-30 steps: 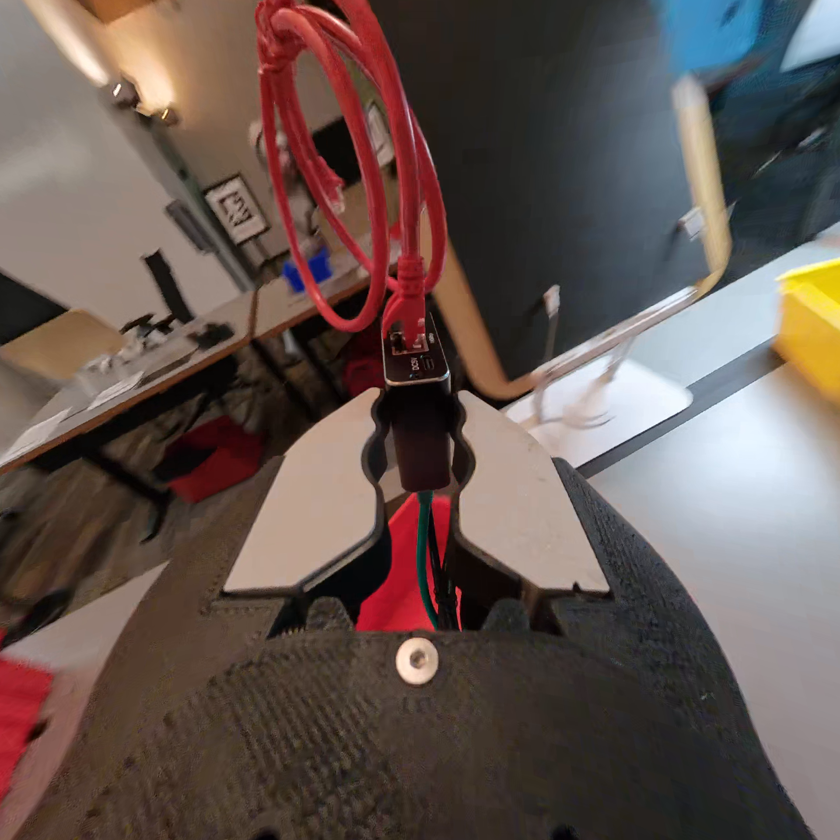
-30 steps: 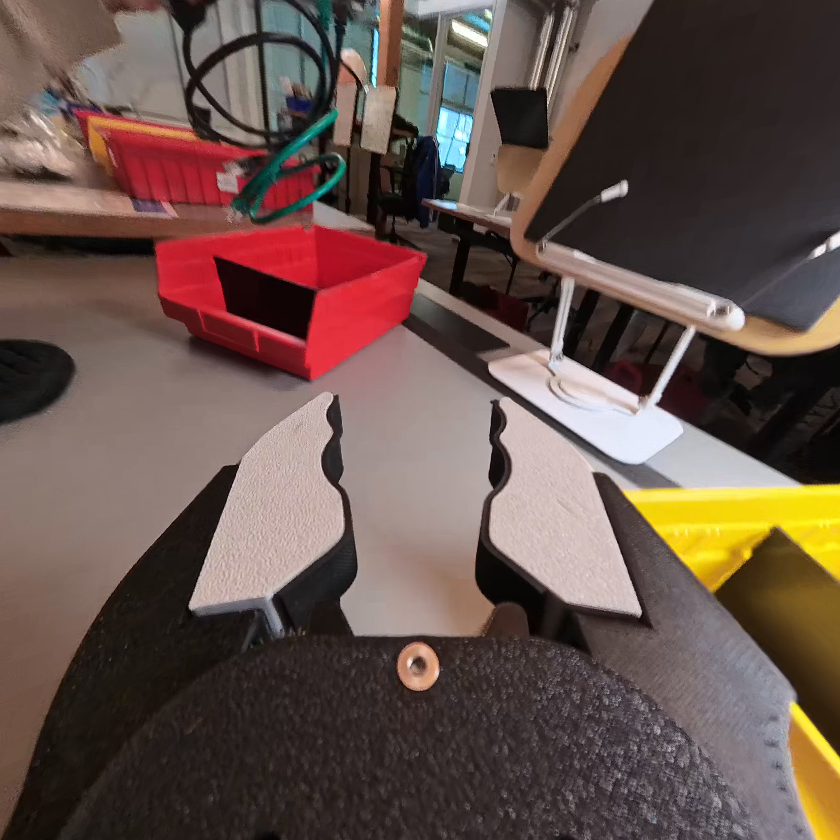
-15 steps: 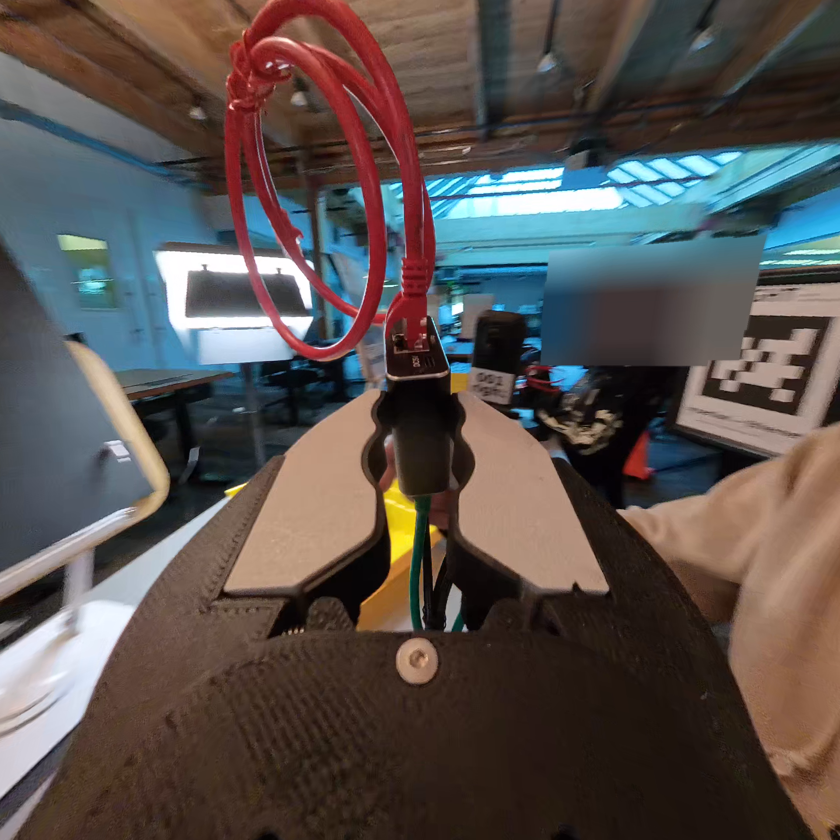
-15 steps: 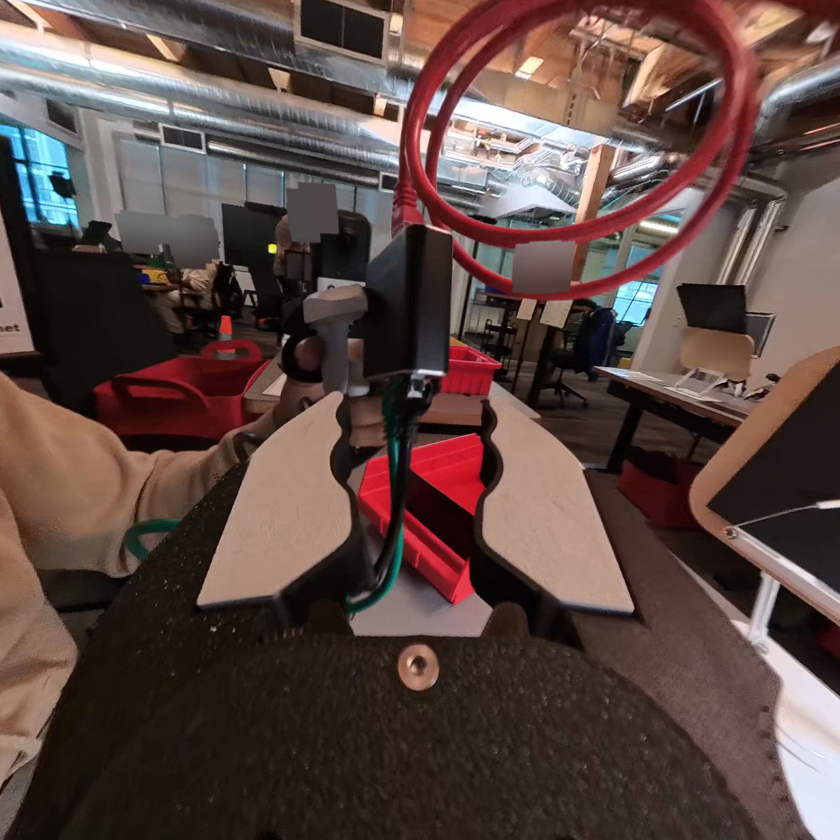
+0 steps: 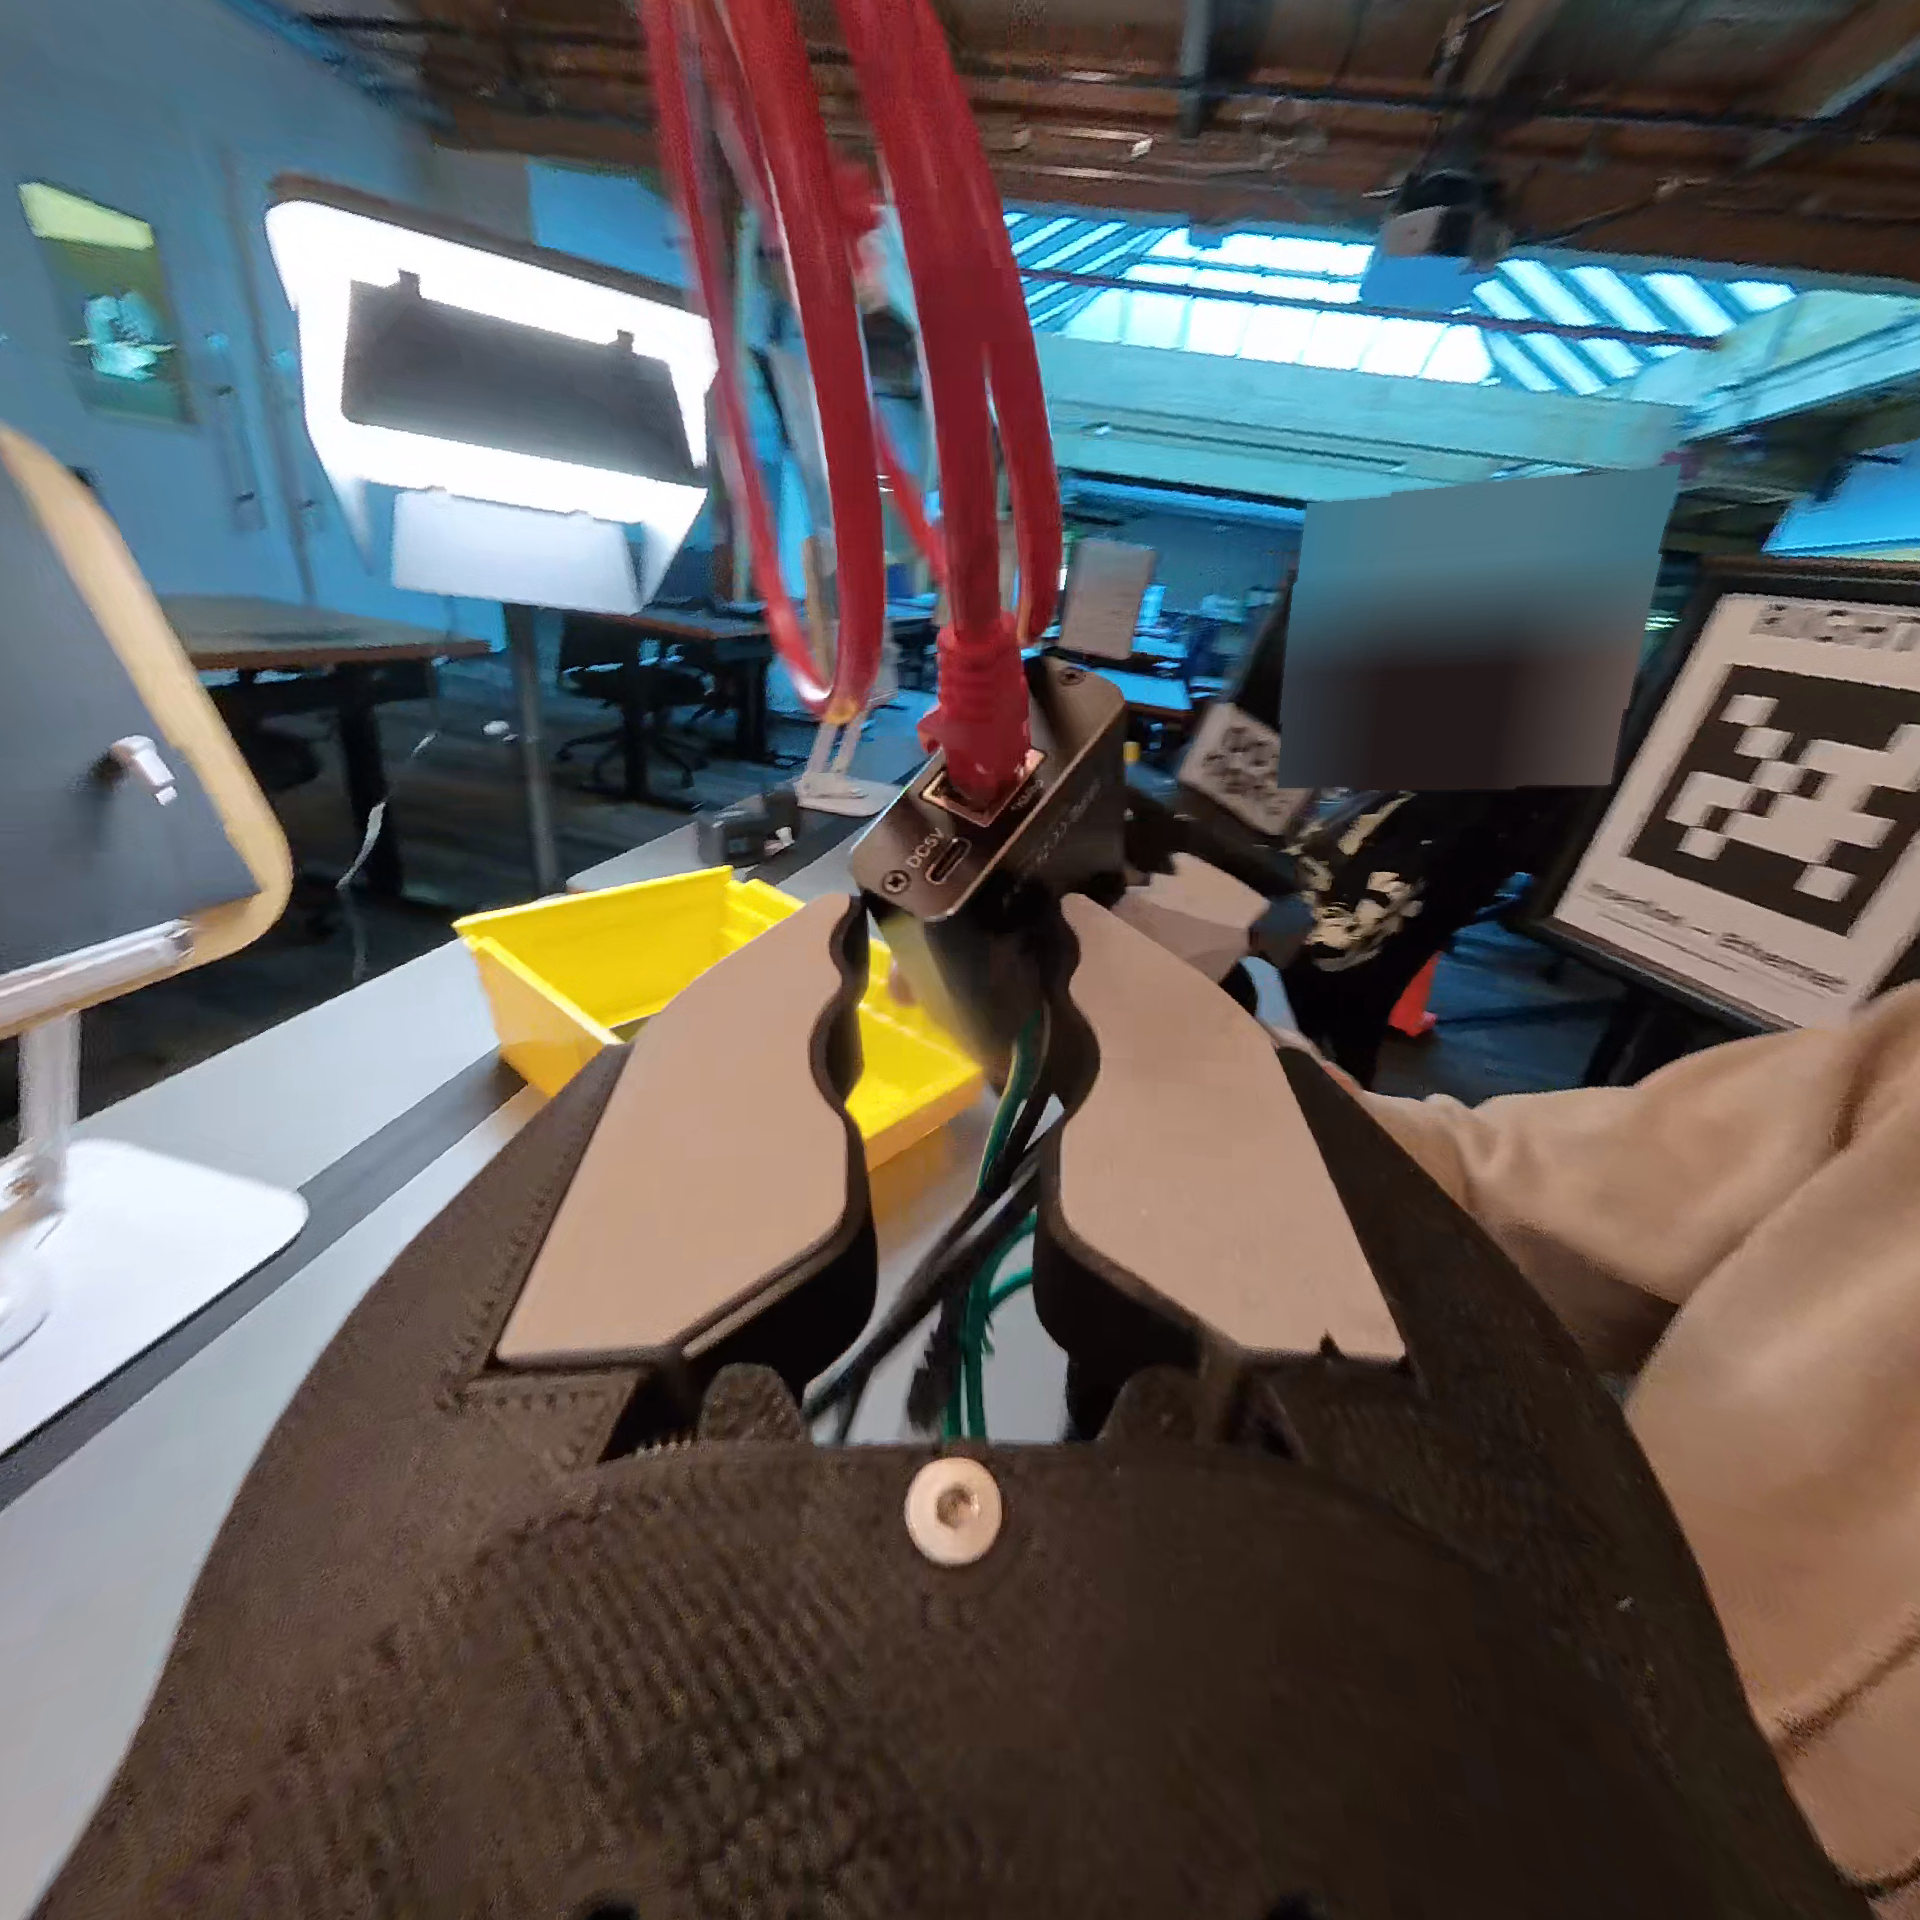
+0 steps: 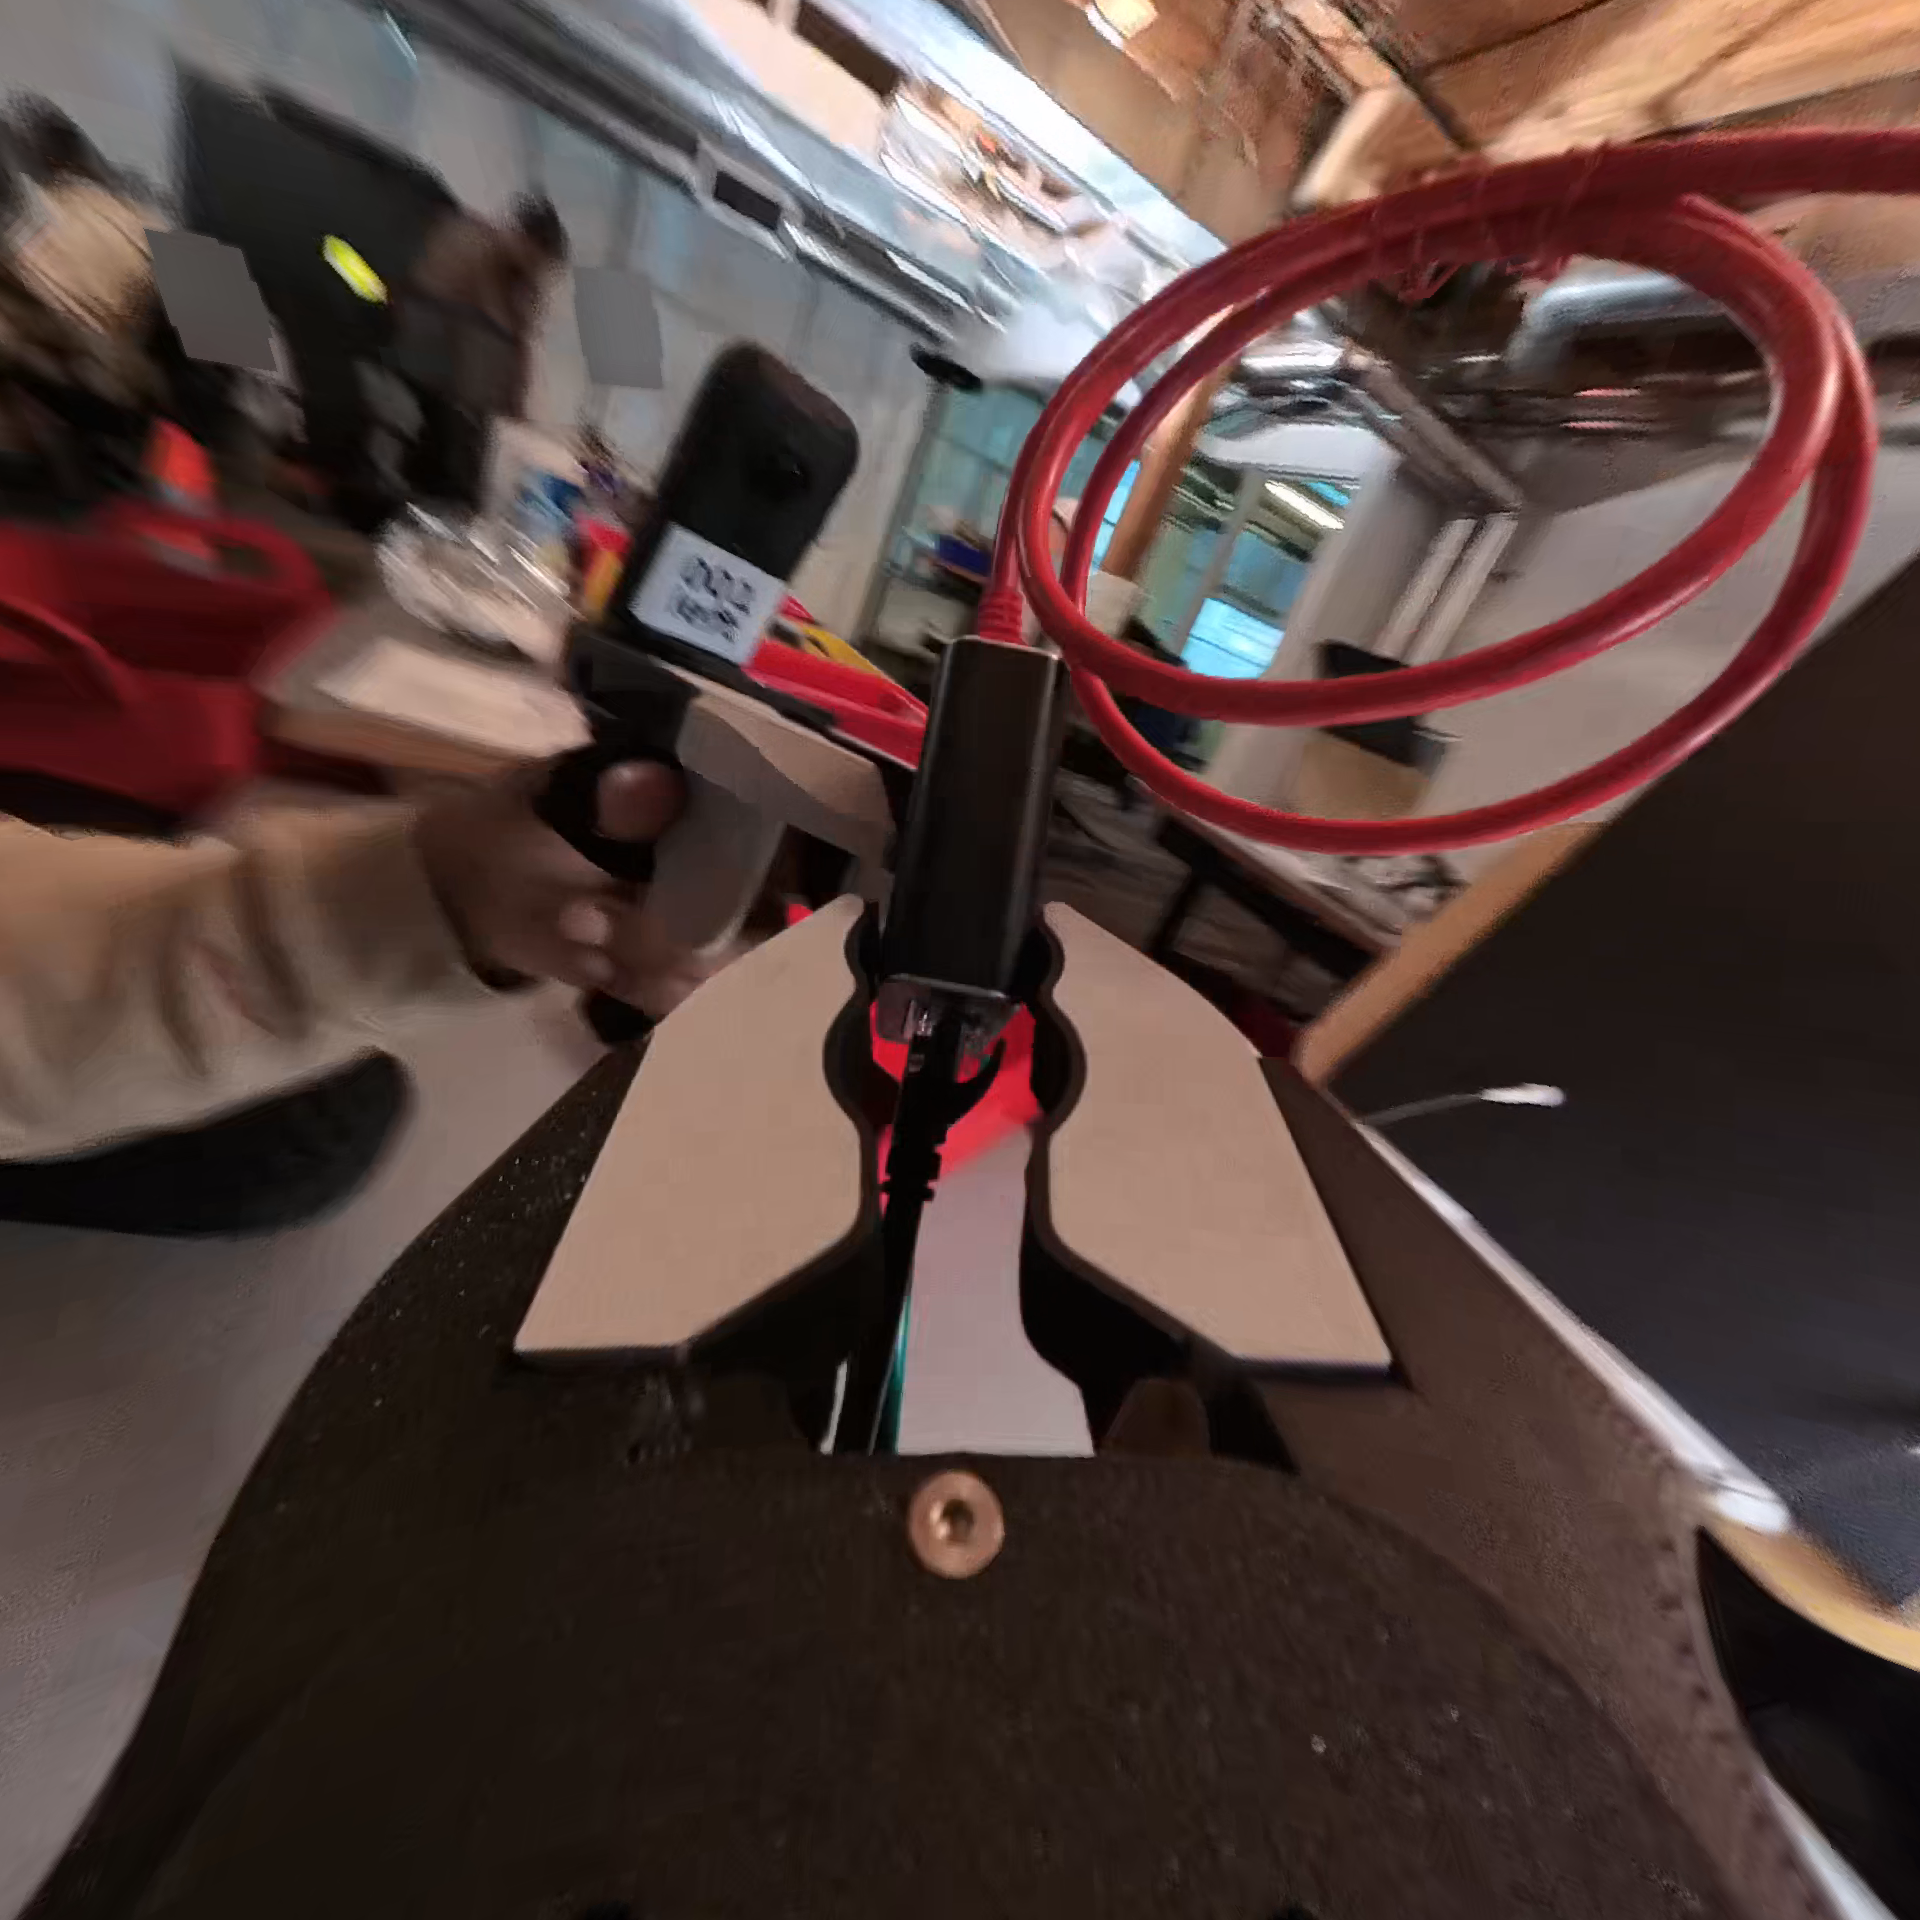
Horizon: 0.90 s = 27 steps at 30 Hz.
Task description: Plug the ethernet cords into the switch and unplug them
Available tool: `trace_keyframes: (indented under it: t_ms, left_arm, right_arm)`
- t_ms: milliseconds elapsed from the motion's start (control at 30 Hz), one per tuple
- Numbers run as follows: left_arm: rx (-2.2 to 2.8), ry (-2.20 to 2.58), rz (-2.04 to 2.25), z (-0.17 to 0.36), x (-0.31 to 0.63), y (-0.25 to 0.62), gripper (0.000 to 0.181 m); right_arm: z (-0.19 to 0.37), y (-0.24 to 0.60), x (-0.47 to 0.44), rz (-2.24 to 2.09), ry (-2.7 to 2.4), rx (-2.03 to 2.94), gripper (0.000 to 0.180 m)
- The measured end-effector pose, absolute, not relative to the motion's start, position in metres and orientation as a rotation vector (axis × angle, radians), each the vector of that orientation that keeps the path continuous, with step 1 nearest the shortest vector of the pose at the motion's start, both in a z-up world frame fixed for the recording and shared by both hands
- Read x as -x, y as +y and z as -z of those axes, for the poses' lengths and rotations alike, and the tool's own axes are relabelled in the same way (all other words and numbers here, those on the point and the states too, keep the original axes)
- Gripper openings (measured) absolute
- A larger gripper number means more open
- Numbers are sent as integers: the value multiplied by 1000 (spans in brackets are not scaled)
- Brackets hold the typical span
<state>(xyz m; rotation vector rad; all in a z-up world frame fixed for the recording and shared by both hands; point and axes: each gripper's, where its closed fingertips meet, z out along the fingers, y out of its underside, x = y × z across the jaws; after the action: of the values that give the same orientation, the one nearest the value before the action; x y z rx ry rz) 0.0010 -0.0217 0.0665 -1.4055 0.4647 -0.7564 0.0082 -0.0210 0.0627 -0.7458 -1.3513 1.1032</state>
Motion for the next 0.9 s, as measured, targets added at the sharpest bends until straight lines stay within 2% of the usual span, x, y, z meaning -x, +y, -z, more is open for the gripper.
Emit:
trace_keyframes:
  t_ms: [100, 367, 433, 700, 833, 900]
  left_arm:
    - [1416, 397, 760, -64, 4, -15, 36]
    - [1385, 283, 946, -59, -5, -6, 72]
    - [1381, 269, 886, -55, -1, -1, 64]
    - [1332, 235, 962, -46, 8, 7, 62]
    - [1258, 210, 1071, -48, 21, 6, 61]
    - [1224, 233, 1102, -50, 25, 3, 61]
  right_arm:
    - [-60, -6, -7, -724, -1335, 694, 26]
    - [-49, -6, 5, -148, -1241, 441, 25]
    - [-47, -9, 8, -59, -1208, 382, 26]
    - [-35, 0, 16, -20, -1246, 428, 28]
    - [-27, 3, 20, -226, -1361, 574, 54]
    - [-25, -4, 20, -455, -1415, 648, 57]
